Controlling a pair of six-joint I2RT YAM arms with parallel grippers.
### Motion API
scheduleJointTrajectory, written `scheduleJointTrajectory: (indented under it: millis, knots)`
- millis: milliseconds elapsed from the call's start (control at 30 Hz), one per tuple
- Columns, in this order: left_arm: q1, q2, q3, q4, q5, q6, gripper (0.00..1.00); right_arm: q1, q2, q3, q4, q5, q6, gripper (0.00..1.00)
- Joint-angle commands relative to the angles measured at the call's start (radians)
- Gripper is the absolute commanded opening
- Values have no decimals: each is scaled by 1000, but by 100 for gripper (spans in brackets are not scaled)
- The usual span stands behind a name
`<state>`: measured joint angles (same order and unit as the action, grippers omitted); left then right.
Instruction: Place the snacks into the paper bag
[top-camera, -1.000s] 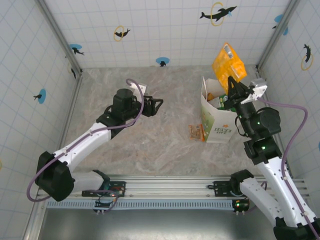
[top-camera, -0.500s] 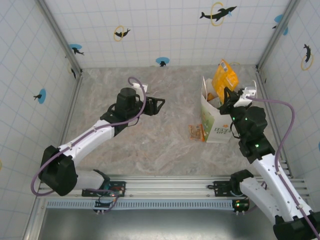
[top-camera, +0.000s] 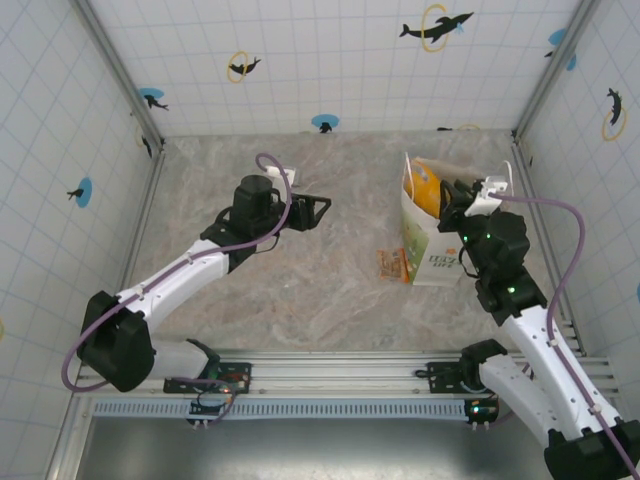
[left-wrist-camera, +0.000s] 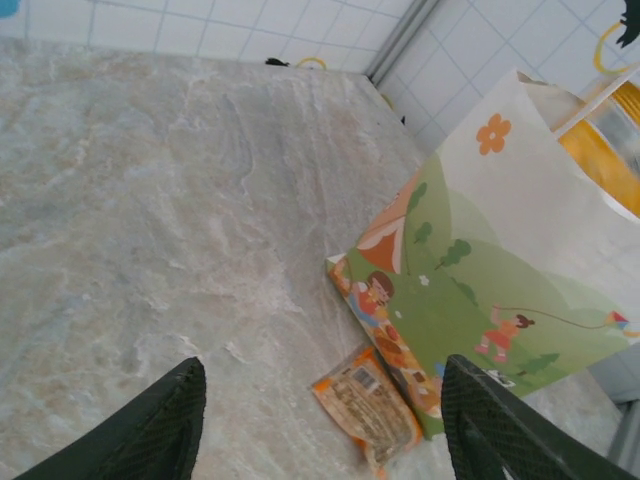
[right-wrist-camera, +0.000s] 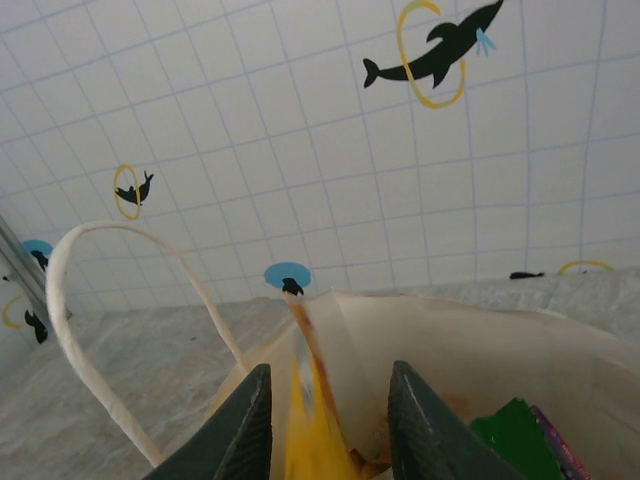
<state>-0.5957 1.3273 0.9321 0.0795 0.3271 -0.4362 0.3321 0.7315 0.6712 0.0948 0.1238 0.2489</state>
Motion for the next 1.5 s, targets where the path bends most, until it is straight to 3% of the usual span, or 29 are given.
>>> scheduleJointTrajectory:
  millis: [0,333,600,733,1067,1467]
  knots:
    - [-19,23,29,-8,45,-59,59,-7,-16,39,-45,7,-5,36]
    - [-109,123,30,12,84,-223,56,-9,2,181,-266,-35,-2,36]
    - [-130,237,36,-16,134,-329,52,-37,171,457,-622,-114,16,36]
    - [-135,246,35,6,133,-344,52,-68,264,543,-720,-182,39,29]
    - [-134,251,37,6,114,-345,51,-162,389,527,-735,-265,56,17]
    - [-134,277,71,-7,121,-331,51,-176,473,433,-811,-150,28,13]
